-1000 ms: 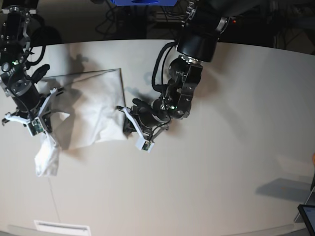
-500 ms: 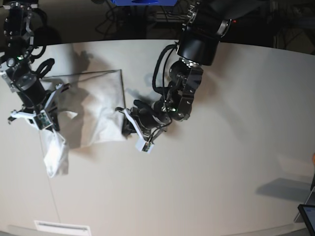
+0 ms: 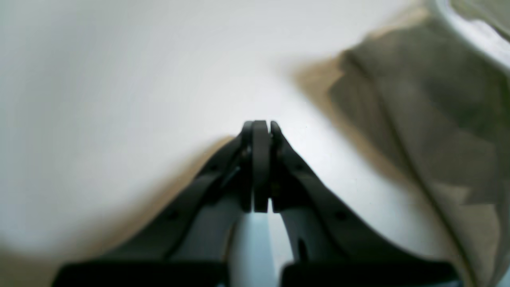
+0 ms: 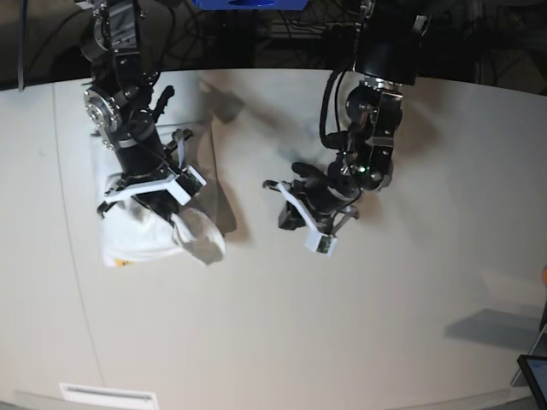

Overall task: Fold the T-shirt properly
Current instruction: 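Fold the held end over the shirt with the right gripper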

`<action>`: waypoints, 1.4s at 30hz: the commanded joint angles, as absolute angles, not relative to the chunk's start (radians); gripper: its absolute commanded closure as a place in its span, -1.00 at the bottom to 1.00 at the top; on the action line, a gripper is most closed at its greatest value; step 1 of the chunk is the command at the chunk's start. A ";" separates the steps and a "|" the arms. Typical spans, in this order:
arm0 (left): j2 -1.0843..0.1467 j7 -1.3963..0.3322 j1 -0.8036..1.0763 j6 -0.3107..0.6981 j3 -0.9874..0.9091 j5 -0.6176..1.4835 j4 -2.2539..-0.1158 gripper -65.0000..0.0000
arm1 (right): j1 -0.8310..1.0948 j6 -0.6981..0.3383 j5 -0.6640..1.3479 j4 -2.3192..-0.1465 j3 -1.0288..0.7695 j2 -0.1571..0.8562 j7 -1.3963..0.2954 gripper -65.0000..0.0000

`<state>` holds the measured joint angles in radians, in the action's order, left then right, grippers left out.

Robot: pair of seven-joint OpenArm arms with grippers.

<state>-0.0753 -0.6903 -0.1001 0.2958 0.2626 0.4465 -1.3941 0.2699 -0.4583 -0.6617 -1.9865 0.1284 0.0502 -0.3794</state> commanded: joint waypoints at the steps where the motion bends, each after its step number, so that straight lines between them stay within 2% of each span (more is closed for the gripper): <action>1: -0.087 -0.684 -0.102 0.302 0.226 0.455 -1.422 1.00 | 0.265 -0.447 -0.656 -1.997 0.125 0.028 -0.364 0.90; 2: -0.097 -0.707 -0.094 0.302 0.202 0.455 -1.434 1.00 | 0.268 -0.447 -0.657 -1.995 0.125 0.019 -0.395 0.75; 5: -0.108 -0.742 -0.088 0.315 0.183 0.455 -1.468 1.00 | 0.268 -0.461 -0.654 -1.998 0.148 0.015 -0.516 -0.03; 7: -0.124 -0.745 -0.087 0.340 0.183 0.455 -1.488 1.00 | 0.274 -0.476 -0.661 -2.005 0.180 0.013 -0.526 -0.48; 9: -0.125 -0.745 -0.087 0.348 0.183 0.455 -1.491 1.00 | 0.298 -0.478 -0.661 -2.011 0.200 0.013 -0.522 -0.69; 14: -0.124 -0.745 -0.087 0.349 0.183 0.455 -1.486 1.00 | 0.297 -0.453 -0.673 -2.018 0.216 0.013 -0.469 -0.70; 19: -0.124 -0.745 -0.087 0.349 0.185 0.455 -1.486 1.00 | 0.294 -0.320 -0.849 -2.020 0.117 -0.036 -0.323 -0.74; 22: -0.125 -0.743 -0.074 0.351 0.183 0.455 -1.486 1.00 | 0.278 -0.326 -0.866 -2.020 0.025 -0.073 -0.294 -0.88; 27: -0.125 -0.740 -0.068 0.351 0.183 0.453 -1.483 1.00 | 0.277 -0.464 -0.647 -2.023 -0.127 -0.087 -0.295 -0.91; 32: -0.127 -0.740 -0.070 0.351 0.183 0.453 -1.483 1.00 | 0.252 -0.479 -0.390 -2.025 -0.274 -0.084 -0.282 -0.91; 36: -0.127 -0.740 -0.071 0.351 0.183 0.453 -1.483 1.00 | 0.180 -0.492 -0.254 -2.022 -0.461 -0.077 -0.302 -0.91; 39: -0.127 -0.740 -0.071 0.351 0.183 0.453 -1.483 1.00 | 0.137 -0.591 -0.151 -2.020 -0.559 -0.024 -0.447 -0.91; 41: -0.127 -0.740 -0.071 0.351 0.183 0.453 -1.478 1.00 | 0.108 -0.685 -0.054 -2.018 -0.624 0.010 -0.596 -0.90; 42: -0.127 -0.740 -0.074 0.351 0.183 0.453 -1.471 1.00 | 0.096 -0.698 0.001 -2.018 -0.661 0.027 -0.682 -0.84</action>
<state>-0.1249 -0.7628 -0.0563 0.3458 0.1852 0.4461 -1.4593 0.1085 -0.7044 -0.0029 -1.9999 -0.6559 0.0124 -0.7136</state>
